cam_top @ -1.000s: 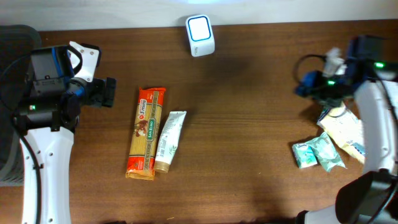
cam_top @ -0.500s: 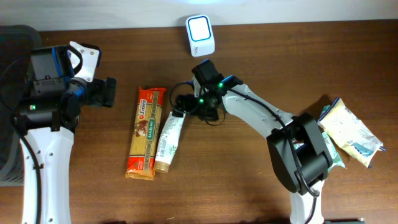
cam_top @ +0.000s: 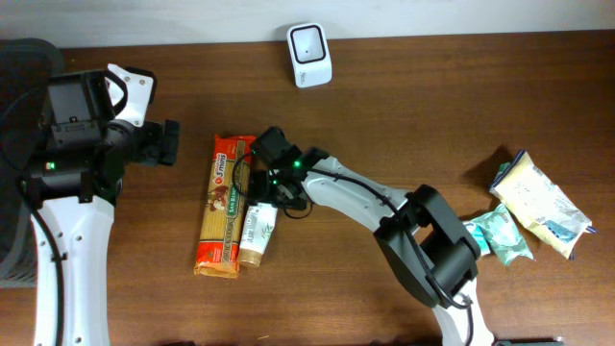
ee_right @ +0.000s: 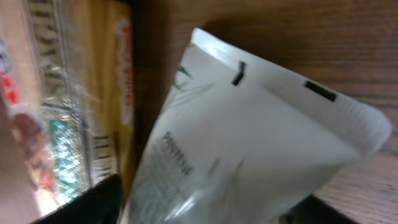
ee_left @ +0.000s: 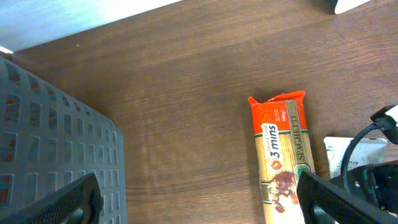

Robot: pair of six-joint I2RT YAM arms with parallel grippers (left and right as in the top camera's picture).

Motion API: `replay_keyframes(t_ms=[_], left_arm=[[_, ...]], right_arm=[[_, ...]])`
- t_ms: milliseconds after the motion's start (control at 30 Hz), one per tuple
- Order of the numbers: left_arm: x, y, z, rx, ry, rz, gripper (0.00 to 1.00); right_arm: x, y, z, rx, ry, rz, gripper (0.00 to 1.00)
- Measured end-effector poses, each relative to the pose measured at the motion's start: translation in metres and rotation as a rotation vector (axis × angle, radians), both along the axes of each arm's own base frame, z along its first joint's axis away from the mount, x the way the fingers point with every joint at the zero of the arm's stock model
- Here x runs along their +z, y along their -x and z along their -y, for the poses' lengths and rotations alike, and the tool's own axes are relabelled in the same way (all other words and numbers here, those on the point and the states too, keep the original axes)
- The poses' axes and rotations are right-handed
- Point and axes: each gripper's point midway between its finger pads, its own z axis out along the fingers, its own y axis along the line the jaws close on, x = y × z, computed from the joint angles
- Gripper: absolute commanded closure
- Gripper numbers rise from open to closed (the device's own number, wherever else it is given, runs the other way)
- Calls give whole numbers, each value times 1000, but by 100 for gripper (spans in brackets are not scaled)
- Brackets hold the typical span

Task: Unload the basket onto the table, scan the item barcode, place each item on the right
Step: 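Reach the right gripper to the white toothpaste tube and grasp it, then drag the toothpaste tube right away from the spaghetti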

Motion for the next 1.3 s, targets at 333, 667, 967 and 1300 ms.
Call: replay_keyframes(t_ms=[333, 667, 967, 1300], left_arm=[[0, 0, 0, 0, 0, 0, 1], [0, 0, 0, 0, 0, 0, 1], [0, 0, 0, 0, 0, 0, 1], [0, 0, 0, 0, 0, 0, 1]], right_arm=[[7, -1, -2, 107, -9, 42, 96], [20, 0, 113, 559, -35, -43, 54], [25, 13, 122, 519, -17, -125, 20], [10, 22, 159, 622, 154, -145, 49]])
